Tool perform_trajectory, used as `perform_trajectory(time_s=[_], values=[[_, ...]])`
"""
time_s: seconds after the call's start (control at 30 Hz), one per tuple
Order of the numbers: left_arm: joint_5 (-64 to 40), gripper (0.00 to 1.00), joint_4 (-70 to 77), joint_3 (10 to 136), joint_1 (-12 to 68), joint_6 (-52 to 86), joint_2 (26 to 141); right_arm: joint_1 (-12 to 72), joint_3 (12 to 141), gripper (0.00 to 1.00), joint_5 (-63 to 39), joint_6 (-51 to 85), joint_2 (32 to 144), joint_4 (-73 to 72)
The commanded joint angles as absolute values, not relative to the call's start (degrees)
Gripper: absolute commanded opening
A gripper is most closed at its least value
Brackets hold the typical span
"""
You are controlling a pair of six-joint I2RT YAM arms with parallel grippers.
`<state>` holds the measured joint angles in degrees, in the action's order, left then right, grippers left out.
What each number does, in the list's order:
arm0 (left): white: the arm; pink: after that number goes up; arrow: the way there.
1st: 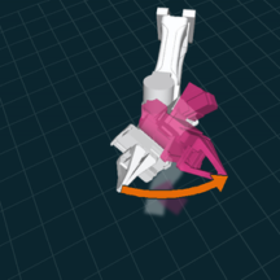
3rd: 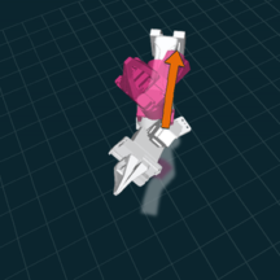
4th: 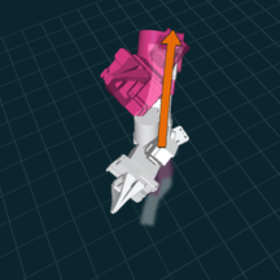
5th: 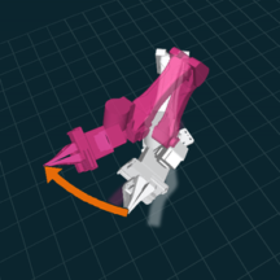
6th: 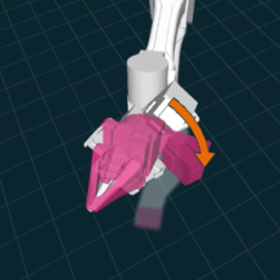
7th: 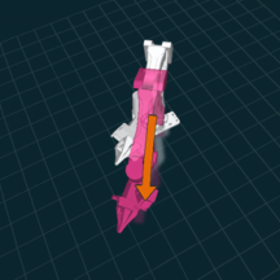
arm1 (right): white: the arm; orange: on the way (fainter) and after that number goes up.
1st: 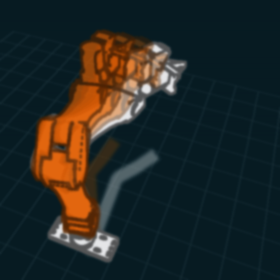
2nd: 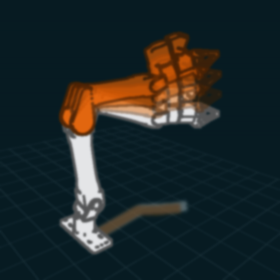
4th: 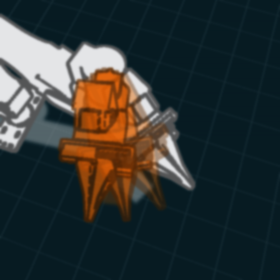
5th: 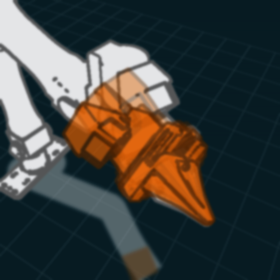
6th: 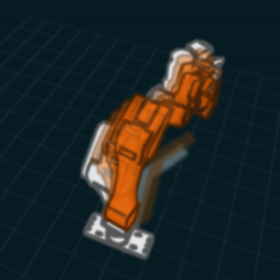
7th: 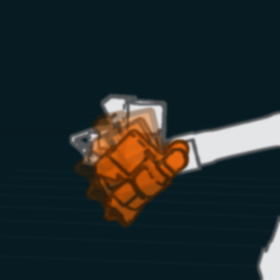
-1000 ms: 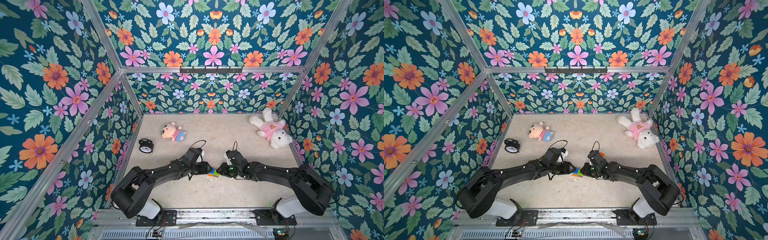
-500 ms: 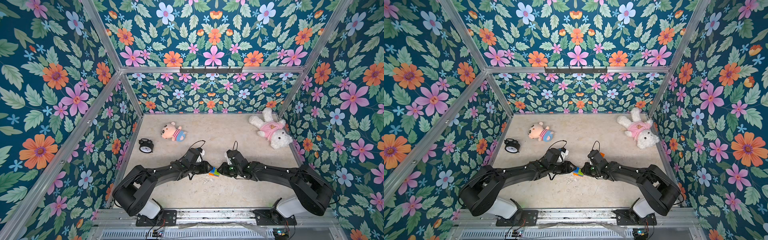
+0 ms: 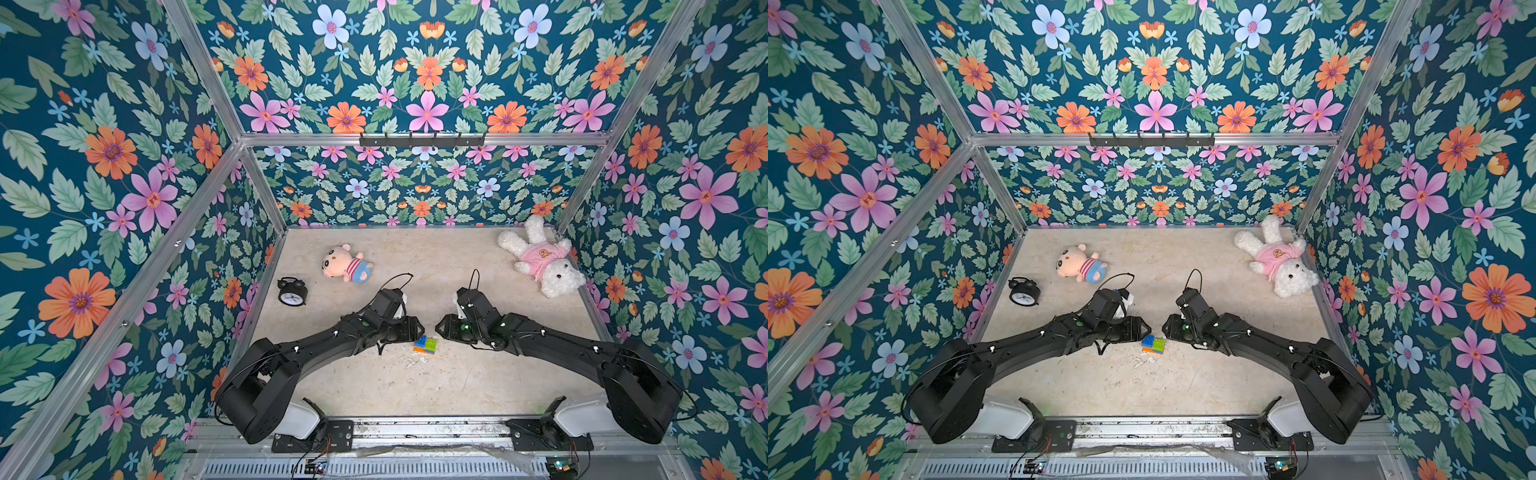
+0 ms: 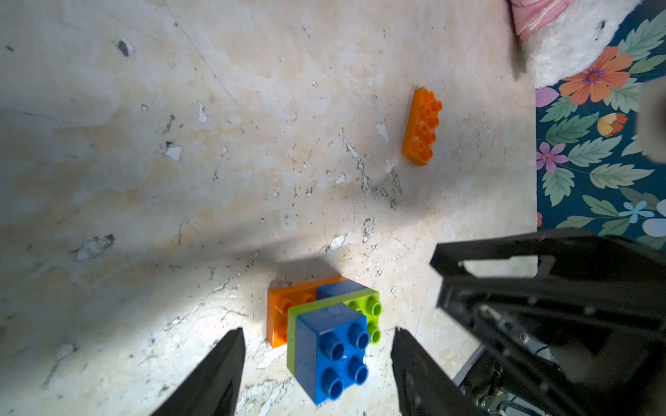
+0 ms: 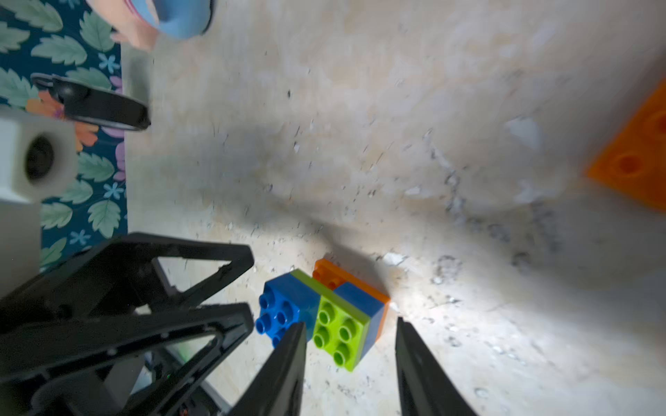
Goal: Assemble the number 5 with lego
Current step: Assemble the lego brick with the lego brick, then pick up the lego brick from the center of the board.
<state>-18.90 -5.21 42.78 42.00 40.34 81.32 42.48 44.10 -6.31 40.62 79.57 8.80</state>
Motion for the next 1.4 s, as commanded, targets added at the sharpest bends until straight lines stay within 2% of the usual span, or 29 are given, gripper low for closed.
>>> perform_trajectory(time_s=[0.0, 0.07, 0.17, 0.27, 0.73, 0.93, 1.0, 1.13, 1.23, 1.27, 1.37], values=[[-16.64, 0.73, -6.30, 42.59, 41.98, 39.22, 78.57, 39.61, 44.97, 0.52, 7.60, 38.10, 77.81, 16.79], [-14.58, 0.74, -5.44, 41.37, 41.96, 39.12, 75.85, 35.12, 45.47, 0.61, 7.25, 36.14, 78.26, 18.24], [-10.21, 0.78, -5.40, 39.70, 42.01, 38.89, 72.02, 30.91, 48.43, 0.62, 7.09, 35.41, 82.37, 21.29], [-7.79, 0.83, -5.27, 38.77, 41.99, 38.67, 69.54, 30.71, 52.35, 0.64, 9.56, 34.99, 87.97, 24.44], [-4.24, 0.89, -6.74, 36.52, 41.97, 37.70, 65.89, 31.01, 63.96, 0.65, 10.17, 34.58, 105.54, 28.67], [-2.54, 0.89, -8.16, 36.23, 41.94, 37.53, 65.24, 32.81, 62.94, 0.54, 11.82, 35.24, 106.17, 29.77], [-1.81, 0.88, -8.32, 35.87, 41.98, 37.62, 64.96, 33.48, 62.64, 0.45, 11.34, 34.98, 106.54, 30.39], [-1.41, 0.88, -8.77, 35.66, 41.97, 37.84, 64.70, 34.20, 60.29, 0.42, 10.56, 34.97, 105.55, 29.37], [-1.15, 0.88, -9.29, 35.65, 42.00, 38.14, 64.63, 34.19, 59.34, 0.36, 10.12, 34.37, 105.81, 28.75], [-1.01, 0.88, -9.38, 35.60, 42.00, 38.27, 64.53, 34.19, 58.86, 0.32, 9.81, 34.19, 105.83, 28.22], [-0.73, 0.88, -9.75, 35.32, 41.97, 38.65, 64.22, 34.19, 58.19, 0.28, 8.80, 33.05, 106.01, 27.46]])
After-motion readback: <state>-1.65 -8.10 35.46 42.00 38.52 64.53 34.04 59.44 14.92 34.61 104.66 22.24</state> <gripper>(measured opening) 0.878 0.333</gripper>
